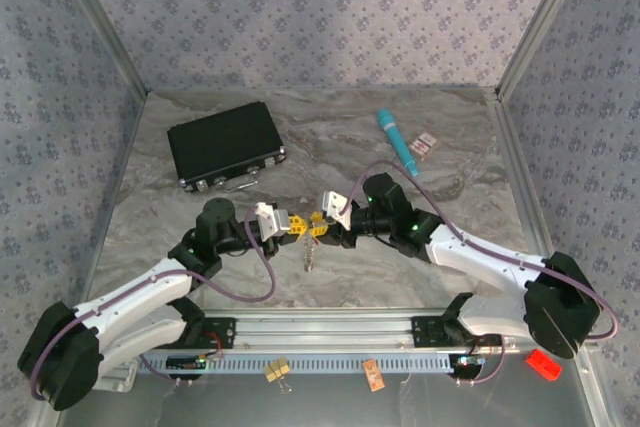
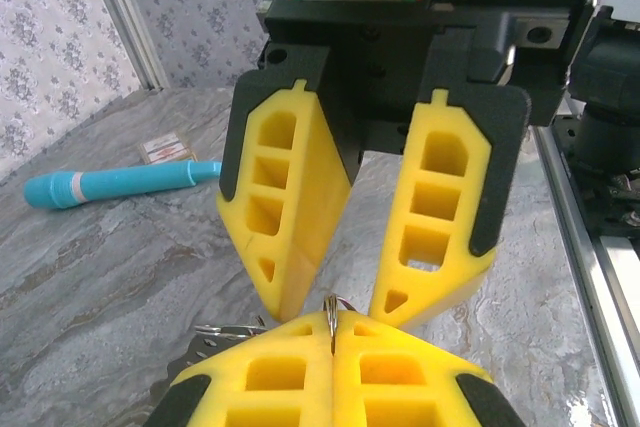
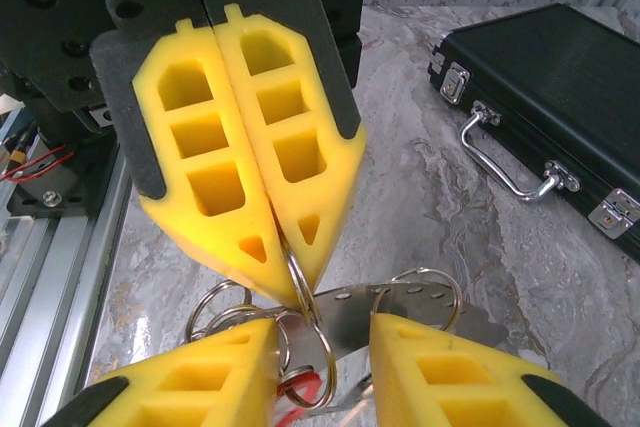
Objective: Put the keys on the keyring
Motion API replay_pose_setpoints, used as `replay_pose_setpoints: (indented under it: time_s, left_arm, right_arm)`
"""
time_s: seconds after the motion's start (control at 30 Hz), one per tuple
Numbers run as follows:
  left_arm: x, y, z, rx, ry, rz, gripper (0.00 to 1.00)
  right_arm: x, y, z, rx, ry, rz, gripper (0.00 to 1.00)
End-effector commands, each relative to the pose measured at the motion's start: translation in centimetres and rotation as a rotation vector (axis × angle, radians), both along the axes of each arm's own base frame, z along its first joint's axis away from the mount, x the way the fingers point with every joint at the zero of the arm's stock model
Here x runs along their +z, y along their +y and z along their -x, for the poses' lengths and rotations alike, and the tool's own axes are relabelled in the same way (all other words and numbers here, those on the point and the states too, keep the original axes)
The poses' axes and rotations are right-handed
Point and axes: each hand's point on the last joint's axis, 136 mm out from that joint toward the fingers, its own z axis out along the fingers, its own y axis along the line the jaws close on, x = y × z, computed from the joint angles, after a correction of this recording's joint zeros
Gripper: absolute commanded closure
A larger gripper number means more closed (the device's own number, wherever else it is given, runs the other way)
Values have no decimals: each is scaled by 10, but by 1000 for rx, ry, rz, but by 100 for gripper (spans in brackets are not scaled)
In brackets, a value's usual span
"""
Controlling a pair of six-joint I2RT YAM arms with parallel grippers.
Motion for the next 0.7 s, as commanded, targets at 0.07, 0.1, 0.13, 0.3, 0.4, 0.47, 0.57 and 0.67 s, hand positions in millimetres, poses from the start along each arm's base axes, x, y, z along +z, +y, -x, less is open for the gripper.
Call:
replay_pose_setpoints:
  time_s: [0.07, 0.1, 0.13, 0.3, 0.4, 0.47, 0.57, 0.67]
  left_arm:
    - [18, -4, 6, -52, -33, 66, 100]
    - [18, -4, 6, -55, -28, 69, 100]
    - [19, -5, 7, -61, -23, 73, 100]
    - [16, -5, 7, -62, -2, 65, 100]
    - [10, -2, 1, -22, 3, 26, 89]
    - [3, 0, -1, -2, -3, -40, 86]
    - [-3, 3, -2, 11, -27, -116, 85]
    - [-7, 4, -3, 11, -35, -159, 85]
  right_arm:
    - [11, 8, 0, 34, -5, -43, 77]
    - [11, 9, 0, 38, -6, -45, 80]
    - [11, 9, 0, 39, -4, -46, 83]
    - [16, 9, 0, 49, -15, -64, 97]
    - [11, 6, -2, 37, -25, -25, 100]
    - [5, 2, -4, 22, -36, 34, 100]
    - [-2, -2, -4, 23, -57, 129, 100]
    - [-5, -4, -3, 35, -72, 206, 100]
